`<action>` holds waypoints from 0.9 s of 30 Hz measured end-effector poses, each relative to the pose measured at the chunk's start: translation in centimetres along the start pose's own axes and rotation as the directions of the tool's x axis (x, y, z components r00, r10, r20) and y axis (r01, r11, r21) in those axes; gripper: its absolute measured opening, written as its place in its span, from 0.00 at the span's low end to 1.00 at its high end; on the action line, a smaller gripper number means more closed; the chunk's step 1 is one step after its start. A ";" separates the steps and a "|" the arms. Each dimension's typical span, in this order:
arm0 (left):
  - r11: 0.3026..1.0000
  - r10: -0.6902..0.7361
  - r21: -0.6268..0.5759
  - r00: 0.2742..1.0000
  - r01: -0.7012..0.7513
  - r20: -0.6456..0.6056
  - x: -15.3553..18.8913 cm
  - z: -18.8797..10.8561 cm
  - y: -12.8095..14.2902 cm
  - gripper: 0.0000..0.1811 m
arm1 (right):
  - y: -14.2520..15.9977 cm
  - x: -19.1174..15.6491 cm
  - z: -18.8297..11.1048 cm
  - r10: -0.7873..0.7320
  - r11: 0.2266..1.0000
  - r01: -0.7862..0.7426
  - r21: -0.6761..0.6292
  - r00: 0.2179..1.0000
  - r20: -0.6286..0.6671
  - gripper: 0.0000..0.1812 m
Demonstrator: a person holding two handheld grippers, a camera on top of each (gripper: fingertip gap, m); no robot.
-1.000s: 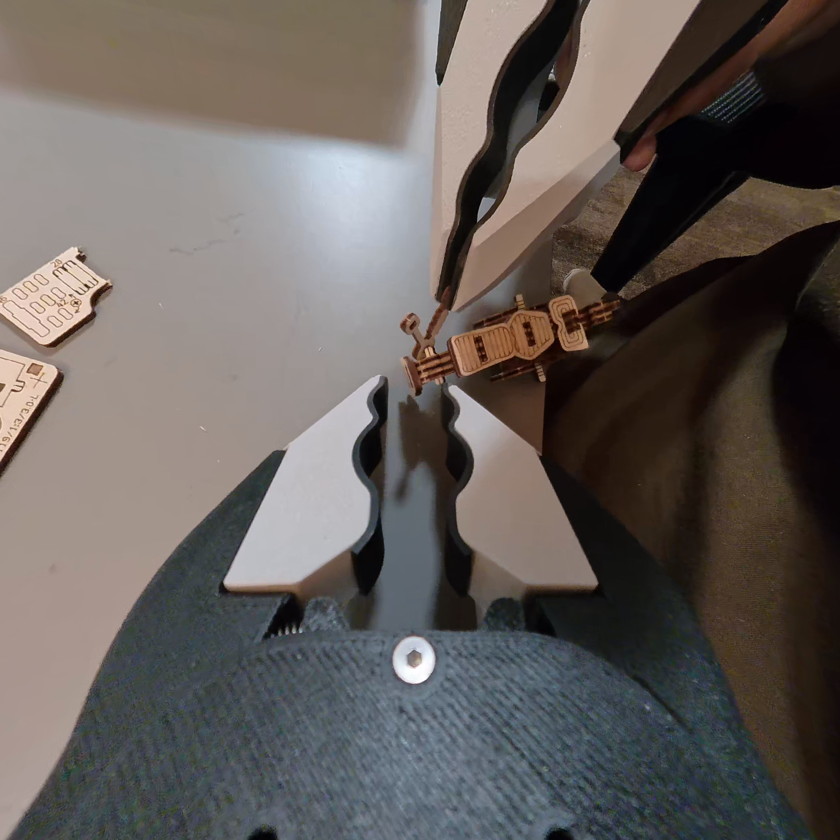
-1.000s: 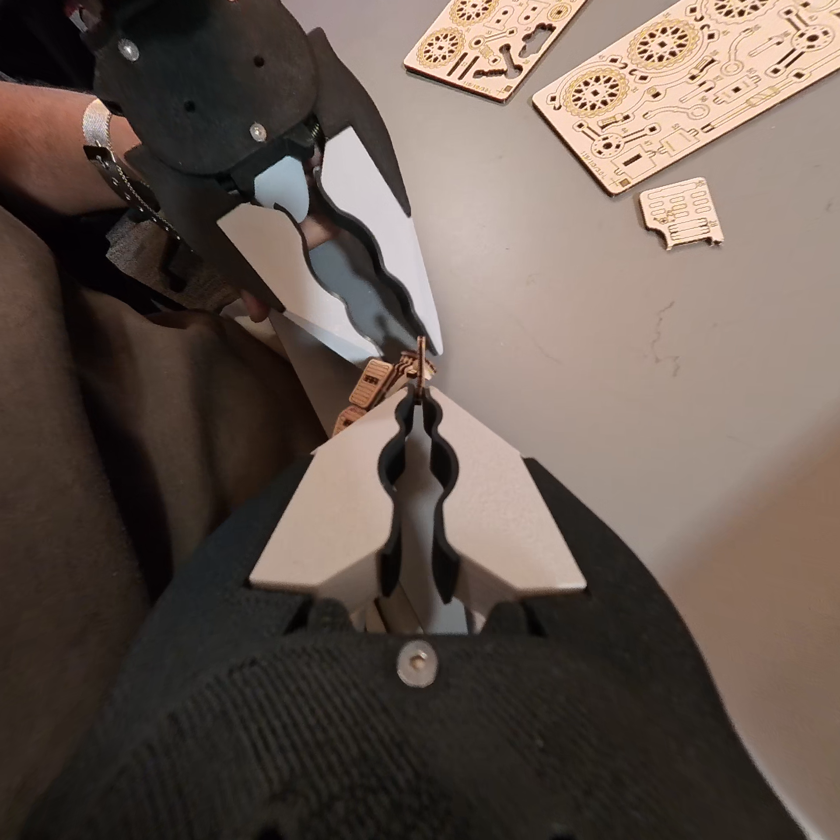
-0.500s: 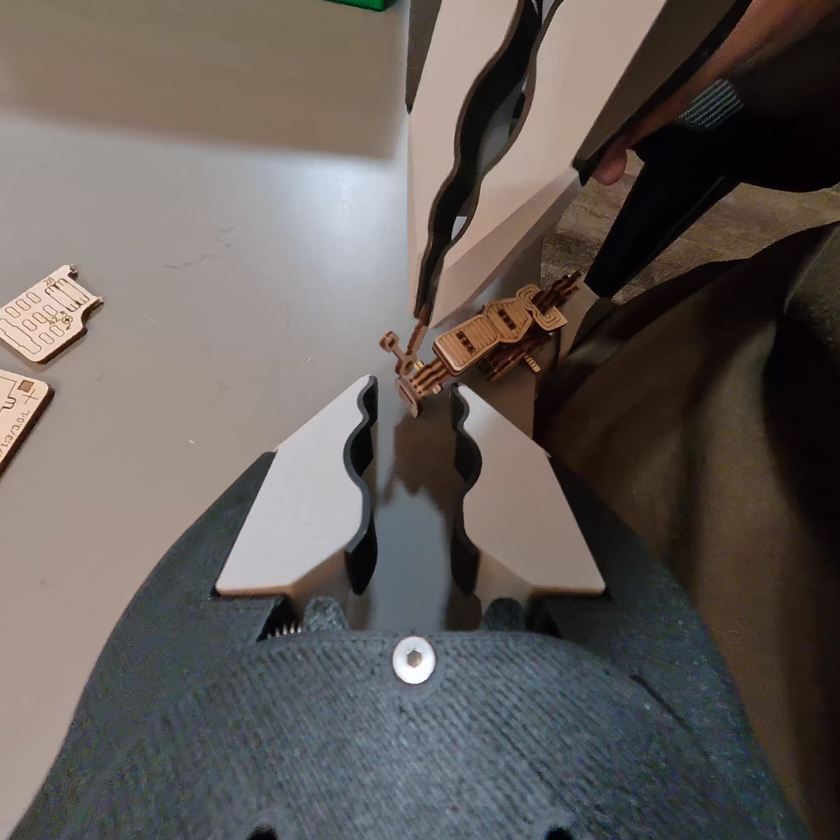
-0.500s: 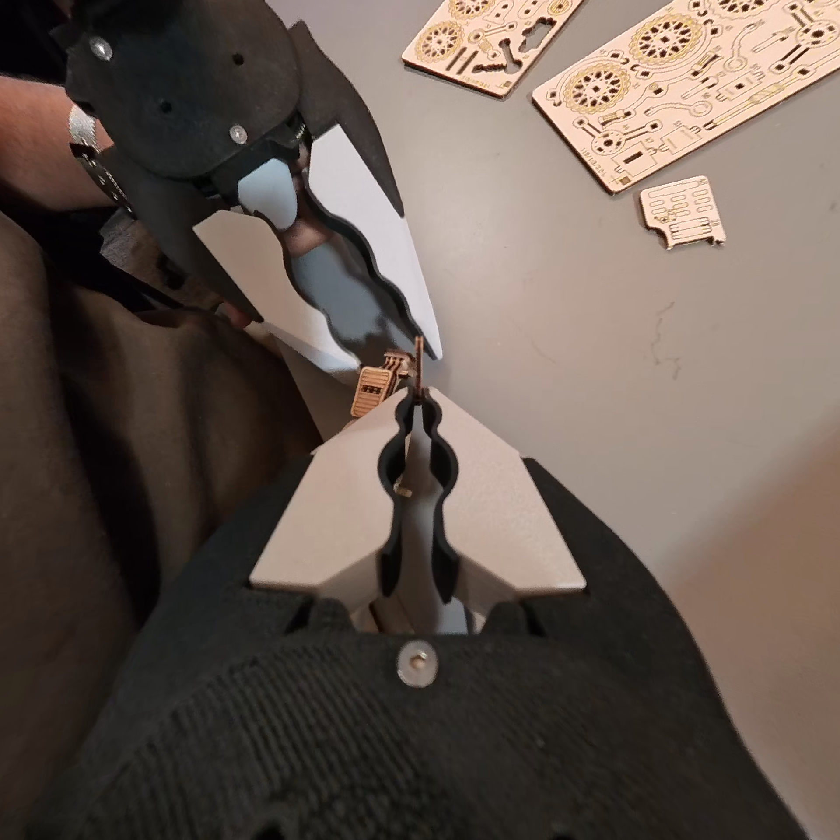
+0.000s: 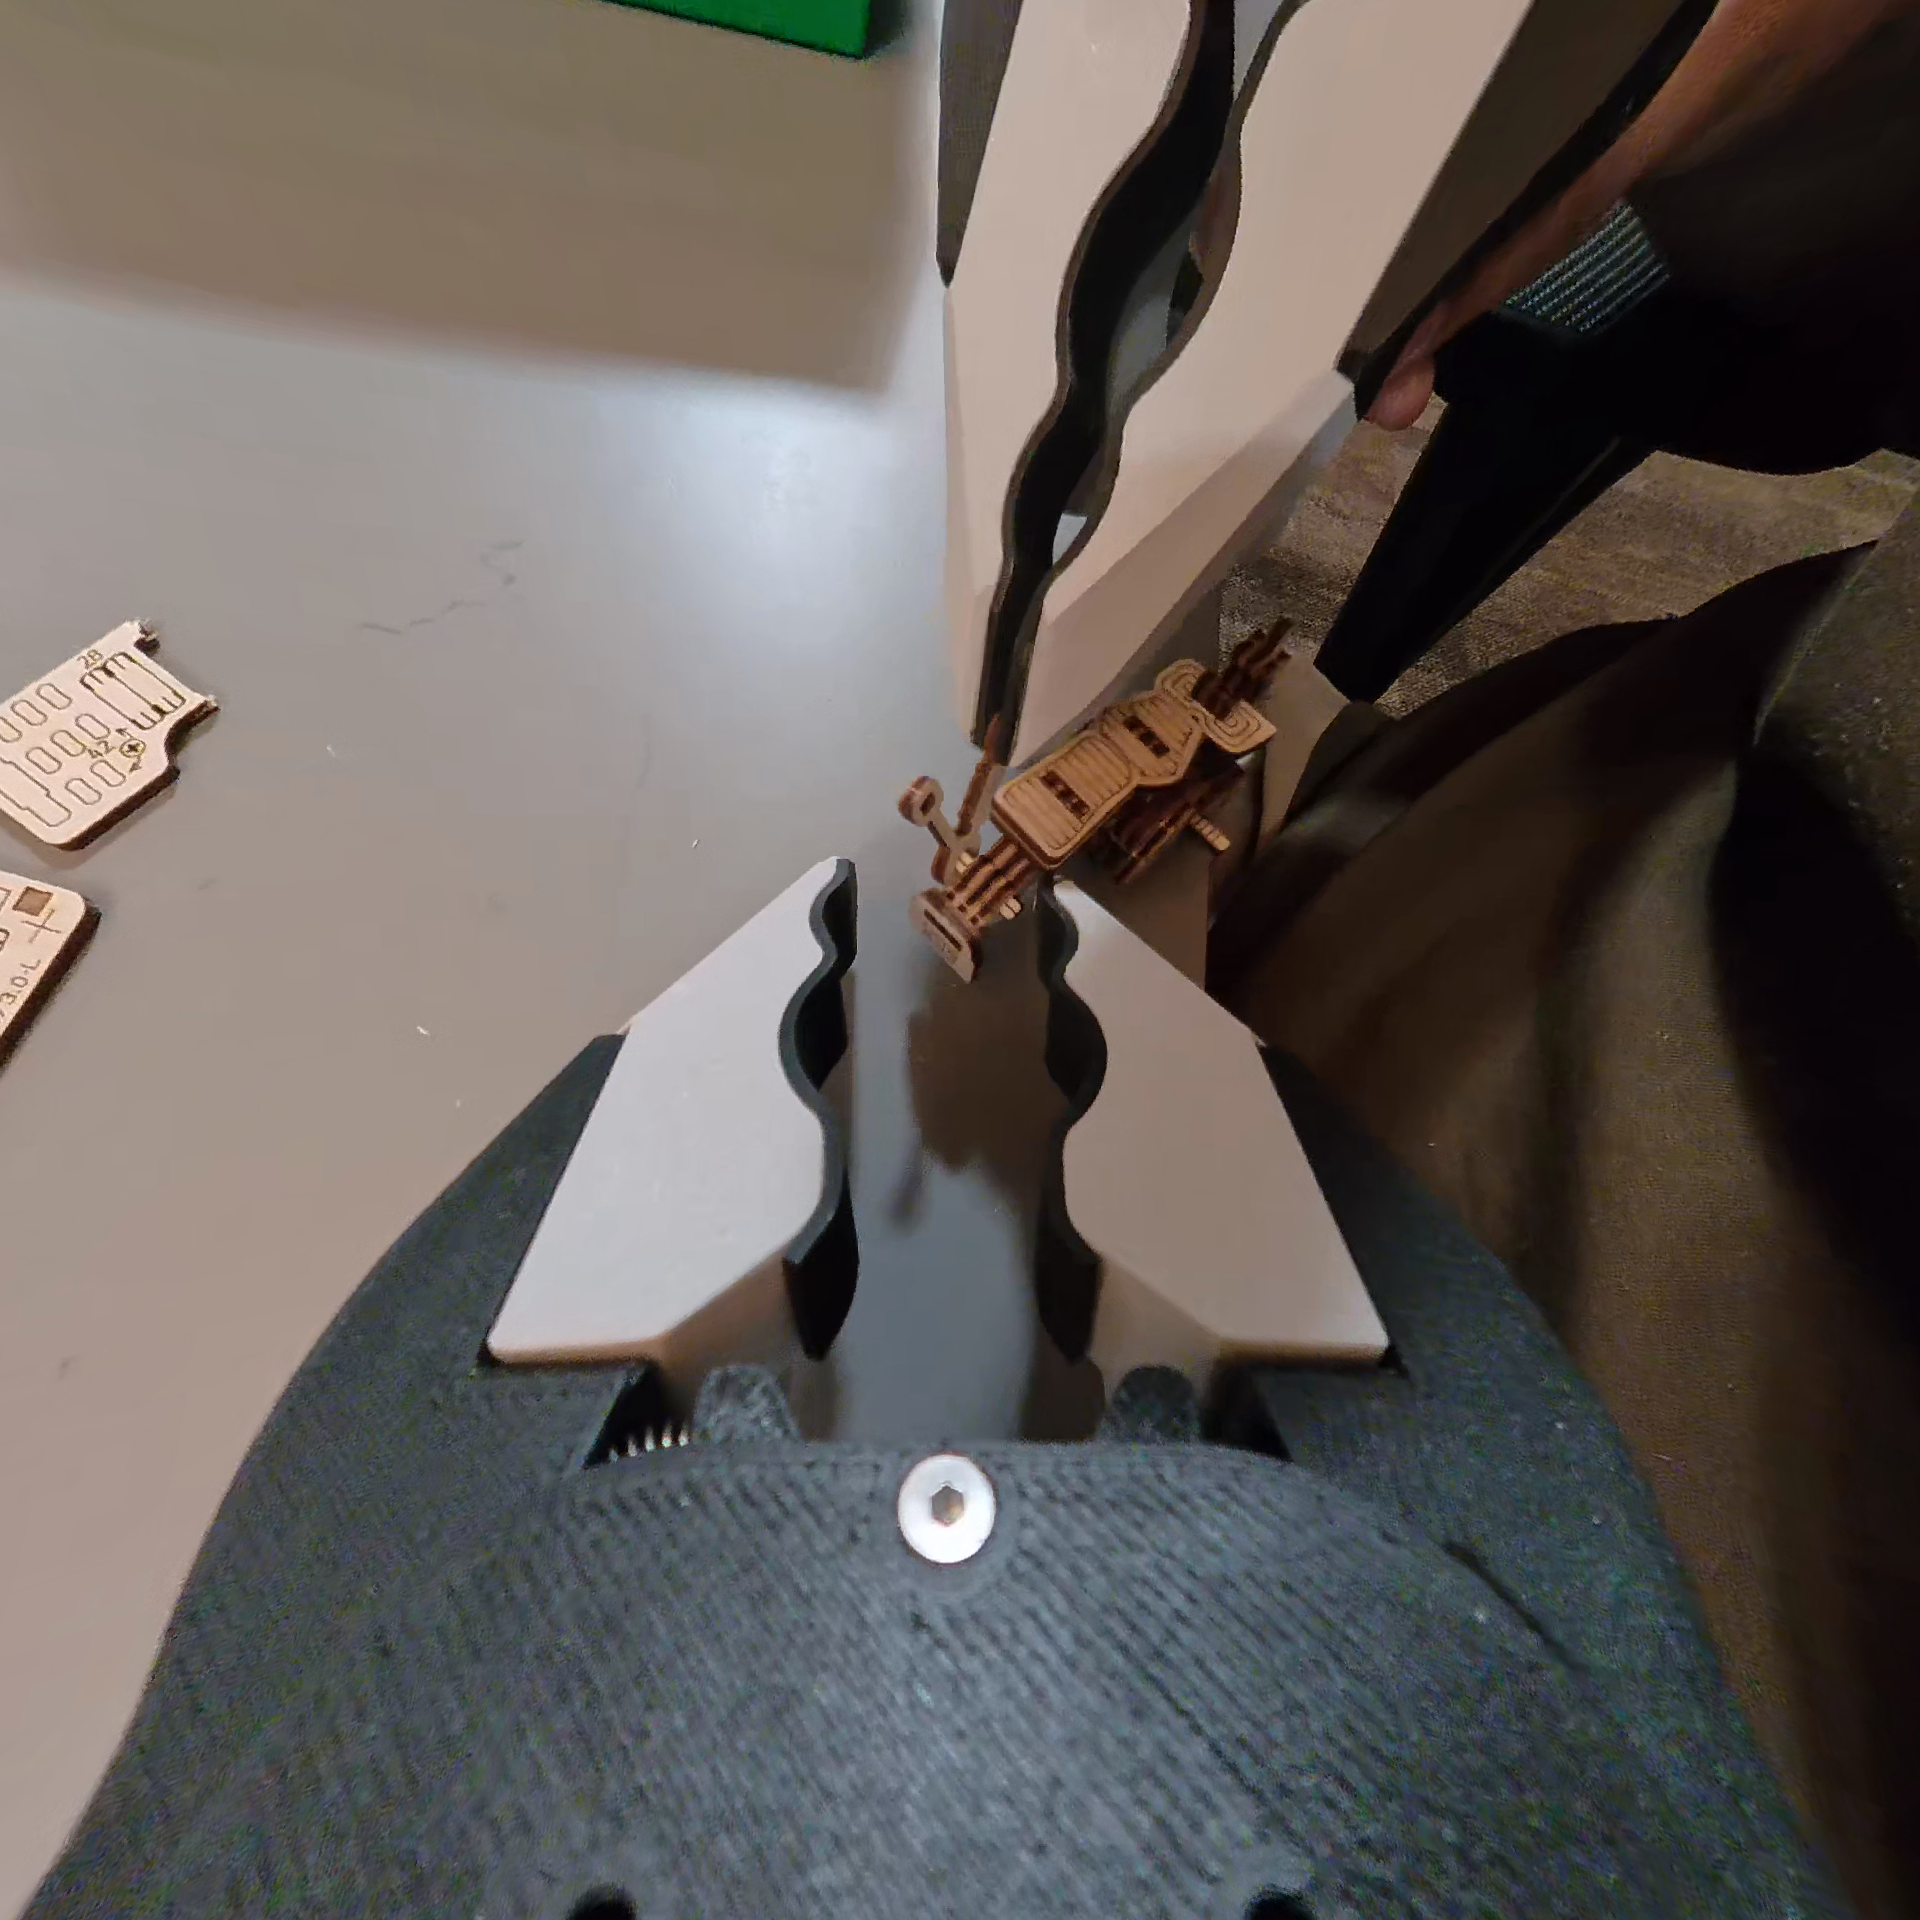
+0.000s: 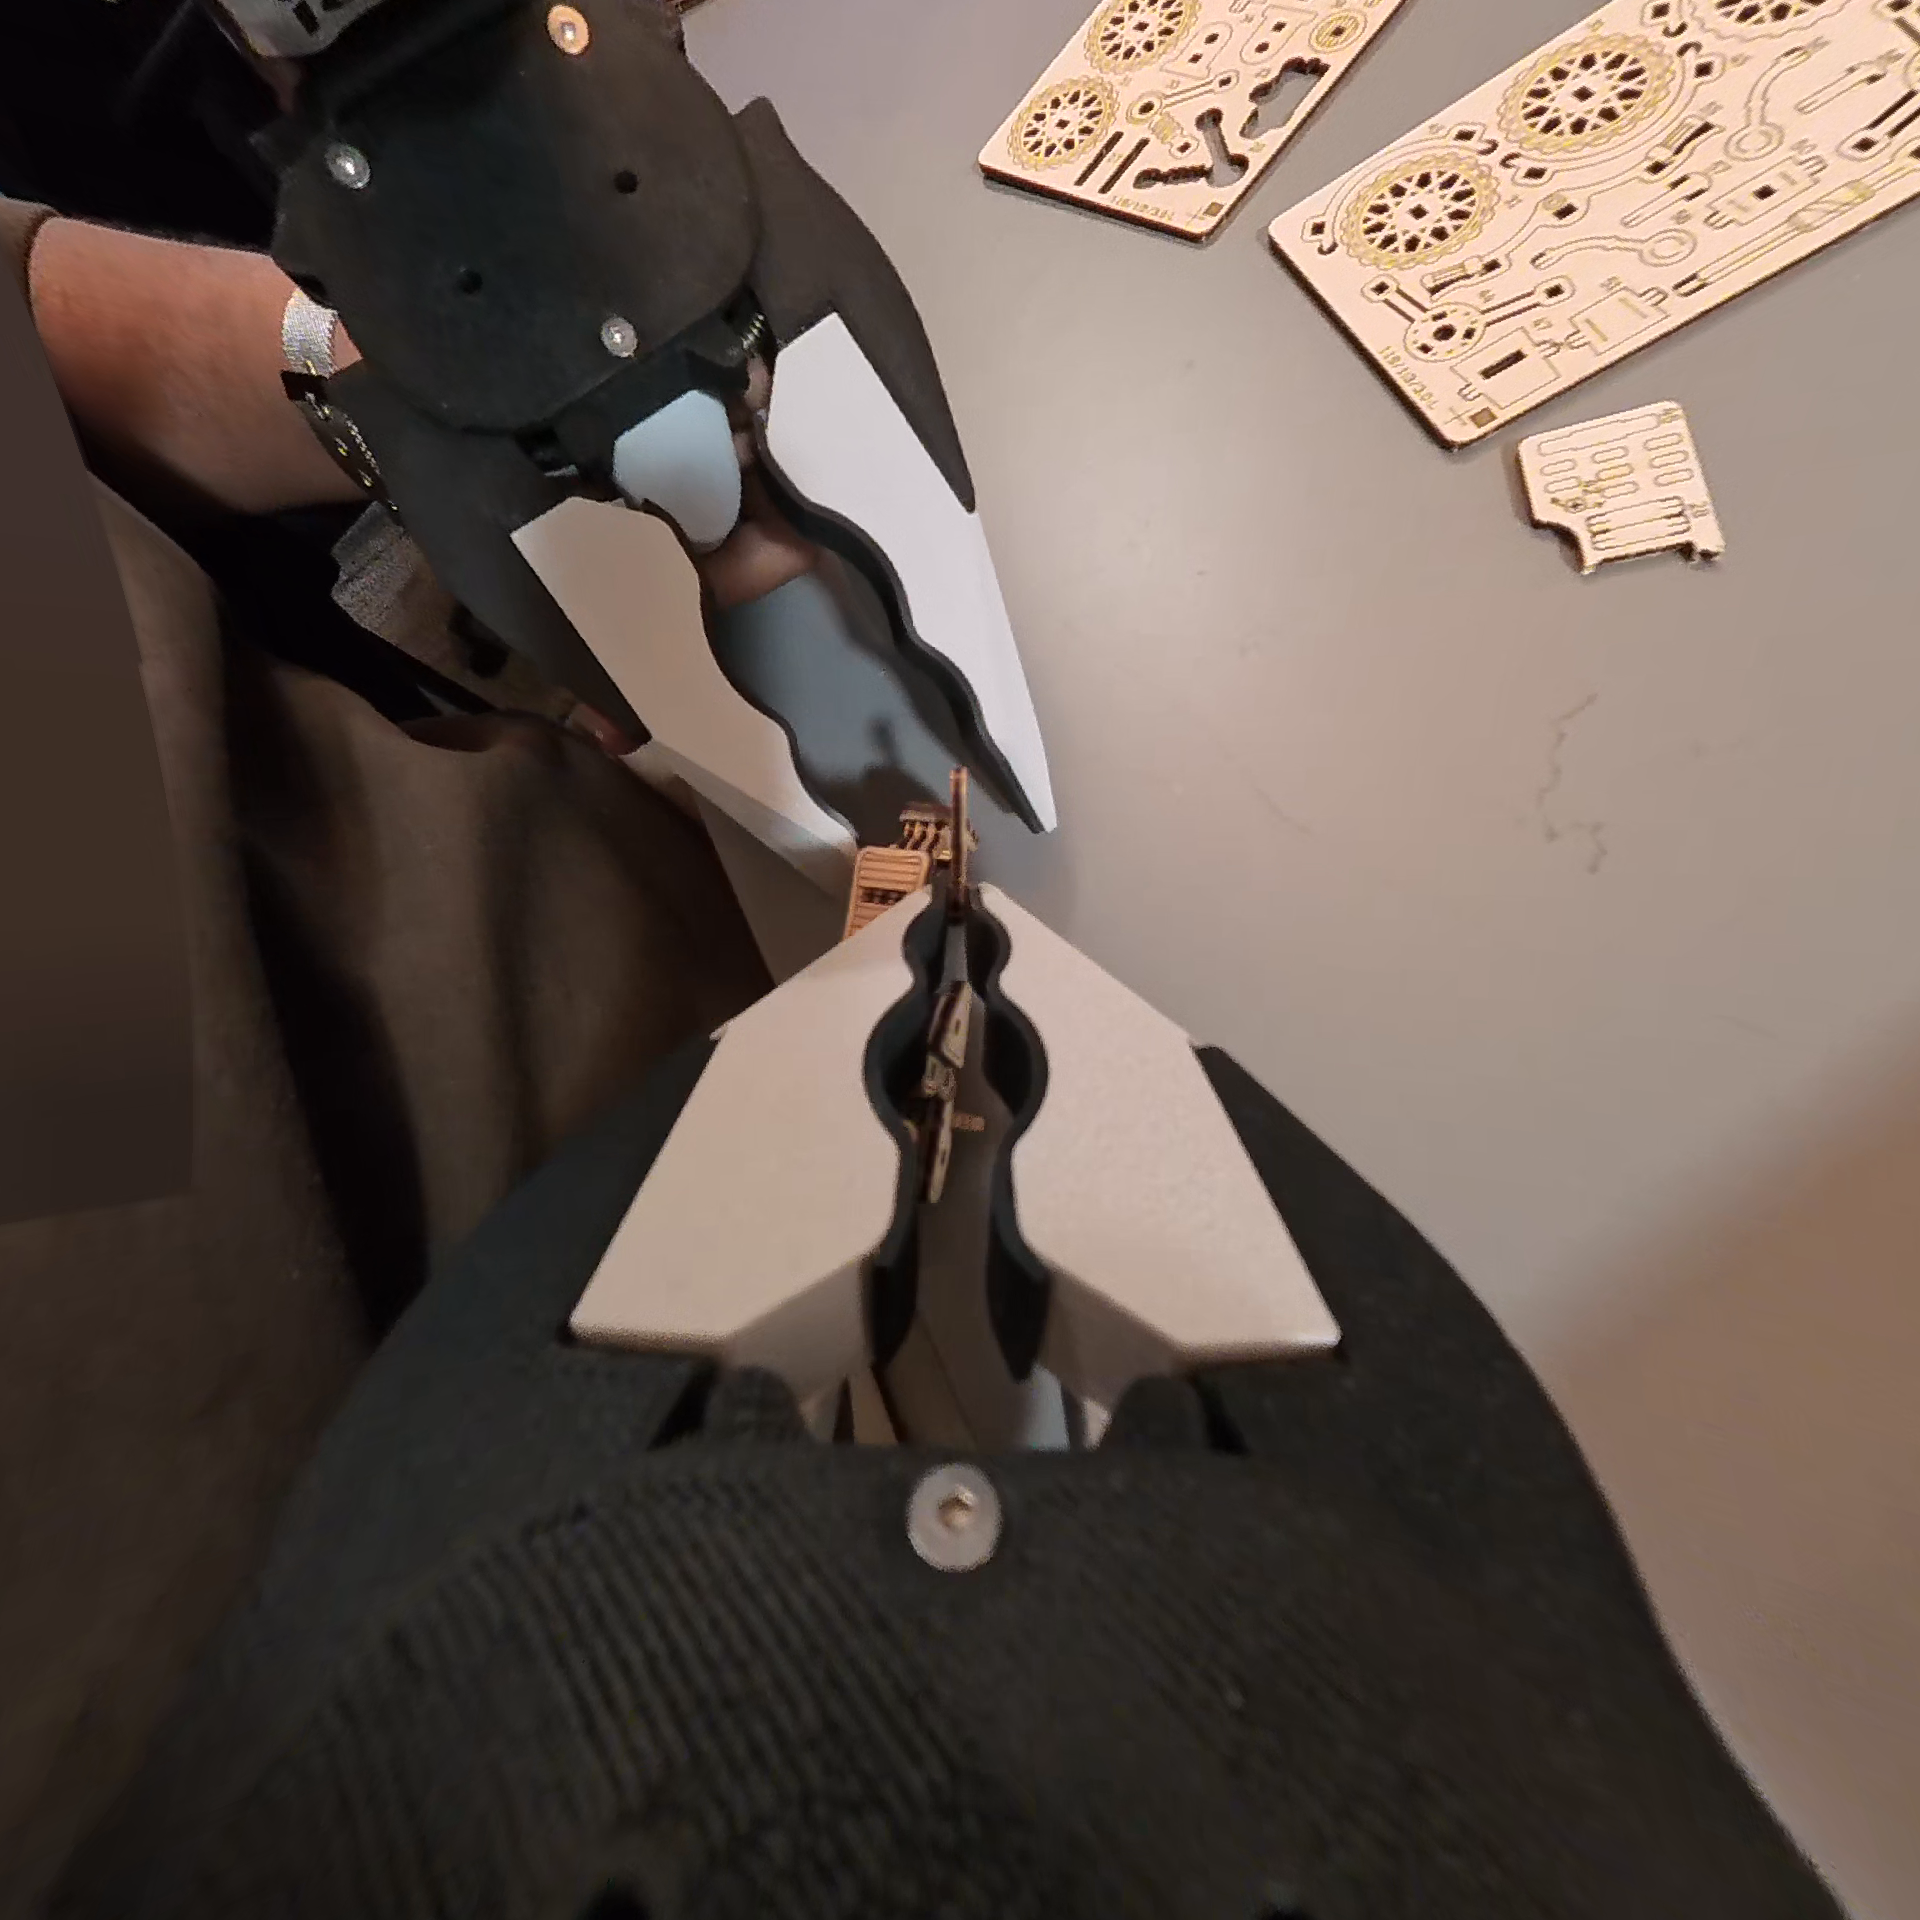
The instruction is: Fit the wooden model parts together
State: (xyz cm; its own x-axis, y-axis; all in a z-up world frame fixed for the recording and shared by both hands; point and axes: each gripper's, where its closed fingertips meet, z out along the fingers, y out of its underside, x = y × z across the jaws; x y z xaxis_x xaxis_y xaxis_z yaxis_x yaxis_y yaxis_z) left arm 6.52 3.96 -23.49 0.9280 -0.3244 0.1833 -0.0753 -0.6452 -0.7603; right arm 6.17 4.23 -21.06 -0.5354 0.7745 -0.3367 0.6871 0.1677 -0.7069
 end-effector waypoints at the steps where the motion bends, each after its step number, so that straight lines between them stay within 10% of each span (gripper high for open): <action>1: 1.000 0.000 0.000 1.000 0.000 0.000 0.0 0.0 0.0 0.18 | 0.0 -0.1 0.0 -0.001 1.000 0.001 0.000 1.000 0.002 0.00; 27: 1.000 -0.001 0.025 0.994 0.004 -0.114 1.6 -0.1 -0.3 0.12 | 0.2 -0.9 -0.5 0.025 1.000 -0.024 -0.012 0.995 0.097 0.00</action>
State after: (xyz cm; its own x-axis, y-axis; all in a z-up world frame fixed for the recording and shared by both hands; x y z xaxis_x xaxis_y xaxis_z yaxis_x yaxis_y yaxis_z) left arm 7.99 3.57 -22.86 0.8806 -0.4002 0.2536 -0.0624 -0.6286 -0.7752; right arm 7.04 3.87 -20.60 -0.5628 0.7160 -0.4131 0.7057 0.1560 -0.6911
